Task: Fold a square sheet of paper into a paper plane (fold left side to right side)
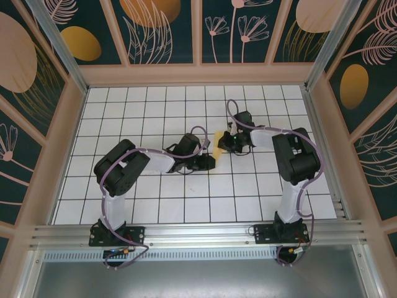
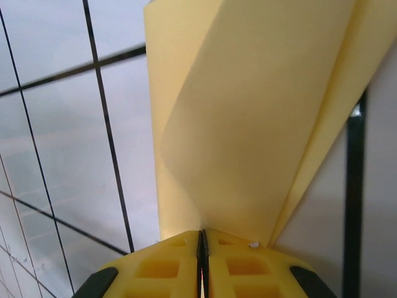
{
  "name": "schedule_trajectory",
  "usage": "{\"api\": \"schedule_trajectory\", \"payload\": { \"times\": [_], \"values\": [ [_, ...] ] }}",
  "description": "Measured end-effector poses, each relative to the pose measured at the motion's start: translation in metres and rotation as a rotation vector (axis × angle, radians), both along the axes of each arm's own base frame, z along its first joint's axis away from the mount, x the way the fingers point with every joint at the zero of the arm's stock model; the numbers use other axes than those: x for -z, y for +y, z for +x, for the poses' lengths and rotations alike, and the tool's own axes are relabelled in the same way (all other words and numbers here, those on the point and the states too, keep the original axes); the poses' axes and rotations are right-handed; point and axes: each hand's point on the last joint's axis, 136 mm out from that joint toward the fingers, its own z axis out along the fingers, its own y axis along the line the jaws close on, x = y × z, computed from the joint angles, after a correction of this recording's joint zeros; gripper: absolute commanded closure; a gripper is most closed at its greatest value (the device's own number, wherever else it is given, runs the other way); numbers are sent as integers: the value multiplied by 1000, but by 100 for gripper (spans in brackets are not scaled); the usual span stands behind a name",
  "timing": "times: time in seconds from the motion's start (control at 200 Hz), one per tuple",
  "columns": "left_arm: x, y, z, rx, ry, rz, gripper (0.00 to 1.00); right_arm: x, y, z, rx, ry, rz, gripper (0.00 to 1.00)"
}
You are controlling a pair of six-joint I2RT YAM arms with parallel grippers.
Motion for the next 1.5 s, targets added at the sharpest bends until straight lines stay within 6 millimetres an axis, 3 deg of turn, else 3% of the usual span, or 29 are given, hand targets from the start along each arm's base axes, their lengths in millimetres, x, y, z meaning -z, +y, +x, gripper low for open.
{"api": "schedule_trajectory", "payload": {
  "times": [0.155,0.39,0.54,0.776,1.041,1.501],
  "values": [
    [0,0,0,2,0,-4,81,-1,-13,18,32,-30,-16,87],
    [-5,5,-9,2,31,2,79,1,-14,18,35,-39,-20,87],
    [-30,4,-6,-3,8,-27,78,0,-14,17,34,-51,-16,87],
    [-58,-13,17,-5,-42,-82,76,0,-7,11,19,-62,-9,87],
    [-36,-29,33,0,-14,-59,76,0,-3,7,10,-65,-6,87],
    [-4,-21,37,-24,16,13,79,0,-2,7,8,-62,-5,87]
  ]
}}
